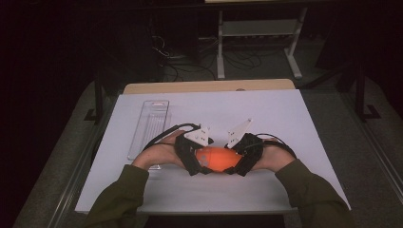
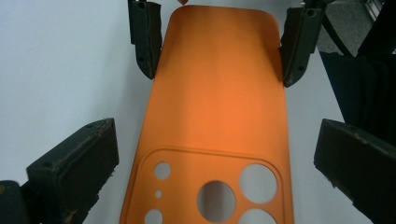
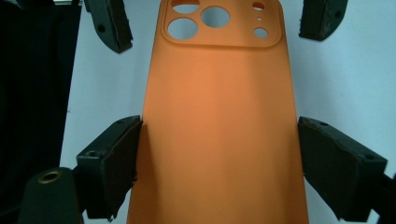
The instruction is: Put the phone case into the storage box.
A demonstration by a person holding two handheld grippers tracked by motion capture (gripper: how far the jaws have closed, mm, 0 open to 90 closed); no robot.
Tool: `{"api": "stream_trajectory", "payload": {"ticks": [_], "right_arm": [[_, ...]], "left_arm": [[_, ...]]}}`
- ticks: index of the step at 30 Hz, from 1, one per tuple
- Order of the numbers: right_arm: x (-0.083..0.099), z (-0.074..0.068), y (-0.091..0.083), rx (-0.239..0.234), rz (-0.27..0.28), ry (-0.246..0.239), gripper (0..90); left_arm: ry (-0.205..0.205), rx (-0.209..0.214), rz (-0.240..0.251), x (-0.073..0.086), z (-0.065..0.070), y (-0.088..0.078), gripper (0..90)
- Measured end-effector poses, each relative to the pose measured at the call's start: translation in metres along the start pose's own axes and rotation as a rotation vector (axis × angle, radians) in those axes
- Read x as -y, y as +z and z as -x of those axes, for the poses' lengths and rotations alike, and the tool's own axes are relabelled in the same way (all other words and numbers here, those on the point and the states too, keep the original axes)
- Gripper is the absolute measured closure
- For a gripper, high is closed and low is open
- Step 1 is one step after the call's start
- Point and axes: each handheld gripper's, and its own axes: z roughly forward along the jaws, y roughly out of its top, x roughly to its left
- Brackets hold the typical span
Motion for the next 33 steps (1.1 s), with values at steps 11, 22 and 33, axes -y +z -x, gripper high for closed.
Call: {"api": "stream_trajectory", "payload": {"ticks": [11,22,33], "right_arm": [[-0.008,-0.005,0.0,-0.016,-0.004,0.006,15.4],[-0.011,-0.004,-0.001,-0.011,0.013,-0.027,15.5],[-0.011,-0.004,-0.001,-0.018,0.012,-0.024,15.5]], "left_arm": [[0.003,0.003,-0.061,0.0,0.001,0.007,0.0],[0.016,0.023,-0.09,-0.002,0.003,0.01,10.2],[0.021,0.026,-0.092,-0.002,0.003,0.009,13.1]]}}
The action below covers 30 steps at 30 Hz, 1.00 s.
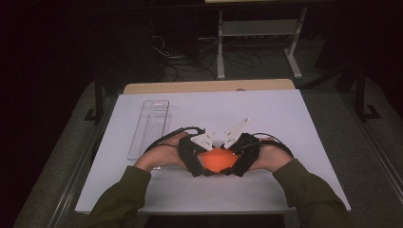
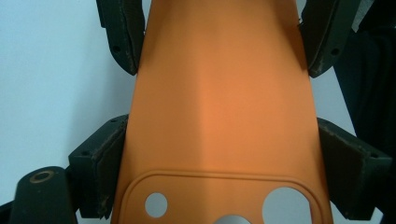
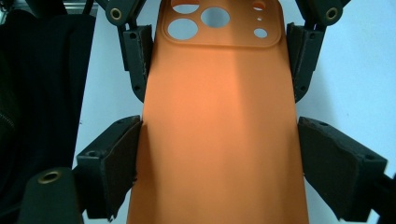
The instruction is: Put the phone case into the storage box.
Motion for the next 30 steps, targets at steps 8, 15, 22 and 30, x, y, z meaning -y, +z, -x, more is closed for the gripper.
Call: {"api": "stream_trajectory", "payload": {"ticks": [8,15,22,30], "right_arm": [[-0.0004,-0.0005,-0.0006,-0.005,0.003,-0.004,15.4],[-0.0001,-0.0003,0.0,-0.004,0.0,-0.012,15.3],[0.0012,-0.0006,-0.0004,-0.007,0.003,-0.004,15.0],[0.002,-0.0026,-0.001,-0.003,0.008,0.022,10.5]], "left_arm": [[0.006,0.009,-0.014,-0.0014,0.0008,0.0003,13.7],[0.012,0.002,-0.024,-0.0026,0.0008,0.0005,15.1],[0.006,0.012,-0.028,-0.003,0.0009,0.0004,15.4],[0.029,0.006,-0.052,-0.0044,0.0006,0.0005,15.5]]}}
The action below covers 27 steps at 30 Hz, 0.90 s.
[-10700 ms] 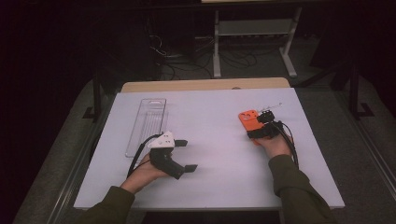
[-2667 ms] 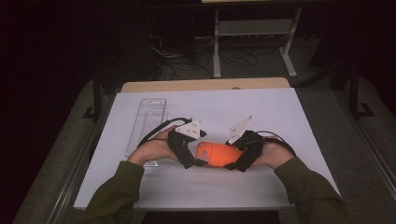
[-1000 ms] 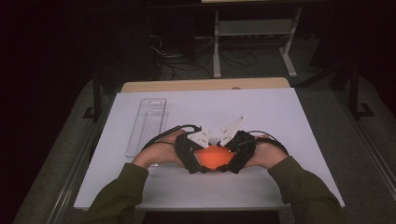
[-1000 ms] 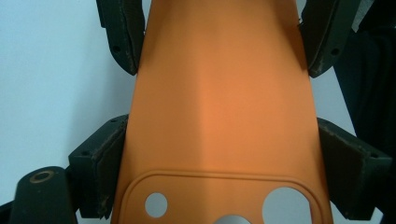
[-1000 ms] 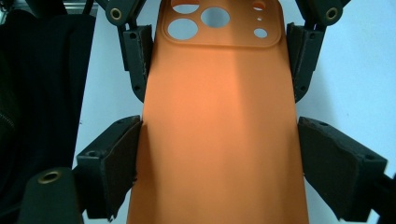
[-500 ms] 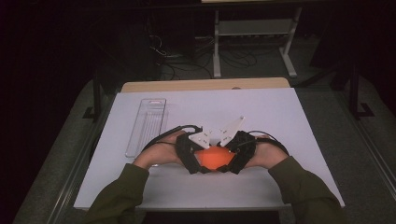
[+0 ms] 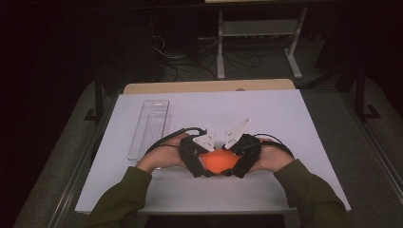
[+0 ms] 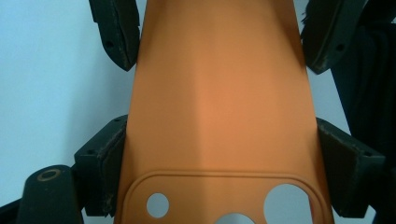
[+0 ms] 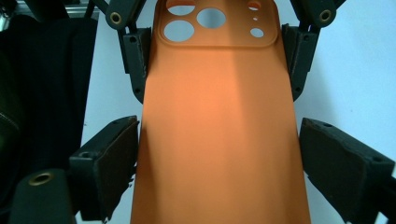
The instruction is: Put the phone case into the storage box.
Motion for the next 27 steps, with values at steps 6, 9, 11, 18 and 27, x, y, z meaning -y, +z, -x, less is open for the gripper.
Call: {"api": "stream_trajectory", "payload": {"ticks": [6,9,11,18,27], "right_arm": [[0.0,0.0,-0.001,0.013,0.009,0.013,7.2],[0.0,0.0,-0.002,0.014,0.018,0.017,6.6],[0.0,0.0,-0.003,0.017,0.018,0.017,5.9],[0.003,0.003,-0.008,0.043,0.044,0.043,3.5],[0.012,0.007,-0.017,0.113,0.047,0.093,3.4]], "left_arm": [[-0.001,0.0,0.0,0.0,0.0,-0.001,15.5],[-0.016,-0.004,0.007,0.001,0.0,-0.001,15.5],[-0.013,-0.008,0.006,0.001,-0.001,-0.001,15.5],[-0.045,-0.022,0.013,0.002,-0.002,-0.002,15.5],[-0.096,-0.035,0.015,0.005,-0.005,-0.002,15.5]]}}
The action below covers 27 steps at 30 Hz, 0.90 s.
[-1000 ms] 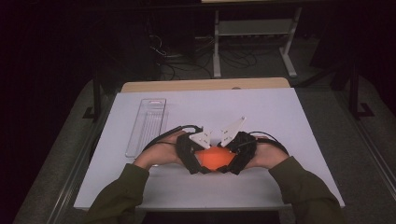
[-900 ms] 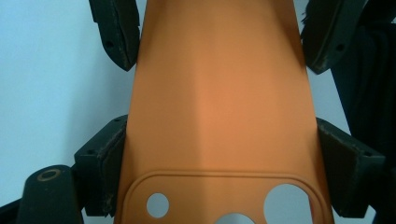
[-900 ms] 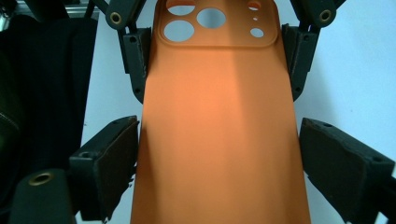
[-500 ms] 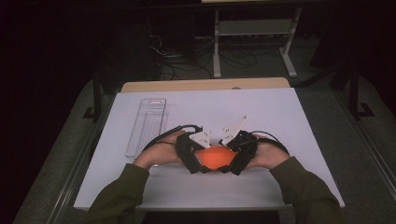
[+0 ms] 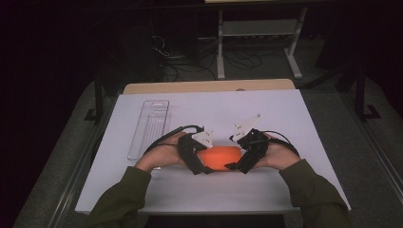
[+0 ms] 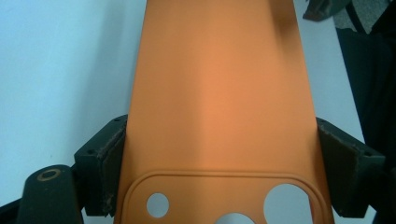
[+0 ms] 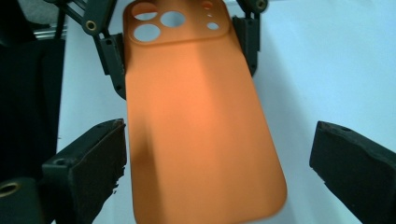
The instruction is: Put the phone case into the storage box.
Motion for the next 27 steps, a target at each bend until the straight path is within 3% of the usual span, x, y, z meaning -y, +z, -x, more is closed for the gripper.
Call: {"api": "stream_trajectory", "payload": {"ticks": [7,10,21,27], "right_arm": [[0.006,0.004,-0.005,0.044,0.012,0.032,1.9],[0.009,0.004,-0.006,0.067,0.006,0.083,1.1],[0.025,0.003,-0.012,0.125,0.023,0.182,0.0],[0.033,-0.001,-0.016,0.158,0.027,0.236,0.0]], "left_arm": [[-0.031,-0.015,-0.011,0.002,-0.003,0.001,15.4],[-0.051,-0.032,-0.007,0.002,-0.003,0.002,15.5],[-0.109,-0.061,-0.03,0.002,-0.006,0.008,15.4],[-0.134,-0.067,-0.011,0.002,-0.006,0.01,15.4]]}}
